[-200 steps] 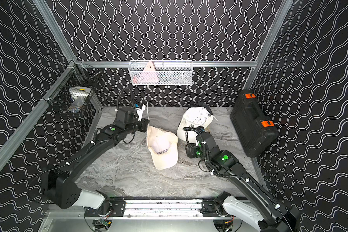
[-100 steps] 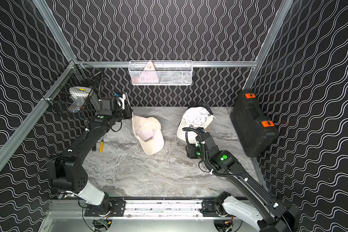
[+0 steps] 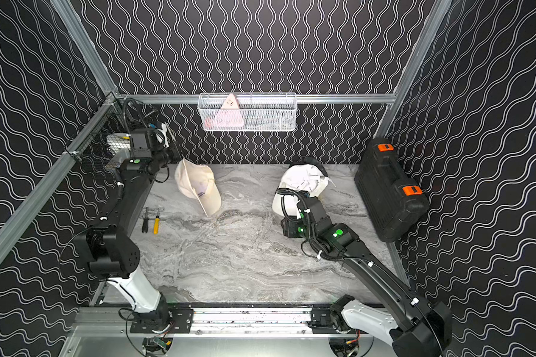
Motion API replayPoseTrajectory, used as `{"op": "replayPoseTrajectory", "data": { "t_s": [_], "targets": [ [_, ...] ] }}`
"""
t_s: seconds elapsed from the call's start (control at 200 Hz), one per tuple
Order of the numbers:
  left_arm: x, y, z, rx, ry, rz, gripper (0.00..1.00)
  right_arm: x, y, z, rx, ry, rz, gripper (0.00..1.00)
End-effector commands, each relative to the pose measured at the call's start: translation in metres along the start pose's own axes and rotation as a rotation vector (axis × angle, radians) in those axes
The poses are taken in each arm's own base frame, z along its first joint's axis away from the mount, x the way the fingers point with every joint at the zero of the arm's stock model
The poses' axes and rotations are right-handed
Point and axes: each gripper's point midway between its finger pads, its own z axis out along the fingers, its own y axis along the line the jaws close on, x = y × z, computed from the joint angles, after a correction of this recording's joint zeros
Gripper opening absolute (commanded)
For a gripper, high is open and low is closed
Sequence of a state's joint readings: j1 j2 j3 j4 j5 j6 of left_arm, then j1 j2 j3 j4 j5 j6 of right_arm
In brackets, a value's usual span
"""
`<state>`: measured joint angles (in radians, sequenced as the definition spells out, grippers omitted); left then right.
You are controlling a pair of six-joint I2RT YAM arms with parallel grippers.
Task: Open the adjustable buckle of the baseball cap
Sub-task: Place the baseball cap at the corner of the board.
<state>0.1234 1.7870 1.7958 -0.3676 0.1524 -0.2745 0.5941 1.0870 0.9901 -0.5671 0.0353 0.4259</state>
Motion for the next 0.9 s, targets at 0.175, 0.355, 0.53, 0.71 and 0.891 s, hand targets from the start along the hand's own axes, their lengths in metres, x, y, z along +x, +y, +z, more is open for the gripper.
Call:
{"op": "replayPoseTrajectory", "data": {
  "t_s": [0.175, 0.355, 0.53, 0.71, 0.891],
  "targets": [
    [-0.026, 0.046, 0.008, -0.121, -0.018, -0.005, 0.0, -0.015, 0.015, 0.003, -0.052, -0.016, 0.009, 0.58],
    [-0.05, 0.065, -0.004, -0.197, -0.069, 0.009, 0.06, -0.01, 0.014, 0.006, -0.056, -0.005, 0.02, 0.58],
    [-0.062, 0.072, -0.013, -0.217, -0.103, -0.01, 0.56, -0.015, 0.016, -0.008, -0.062, -0.023, 0.022, 0.58],
    [-0.068, 0.046, -0.023, -0.134, -0.123, 0.0, 0.76, -0.019, 0.012, -0.024, -0.048, -0.053, 0.011, 0.58],
    [-0.059, 0.0, -0.028, -0.076, -0.107, 0.093, 0.79, -0.019, 0.01, -0.031, -0.043, -0.067, 0.016, 0.58]
  ]
}}
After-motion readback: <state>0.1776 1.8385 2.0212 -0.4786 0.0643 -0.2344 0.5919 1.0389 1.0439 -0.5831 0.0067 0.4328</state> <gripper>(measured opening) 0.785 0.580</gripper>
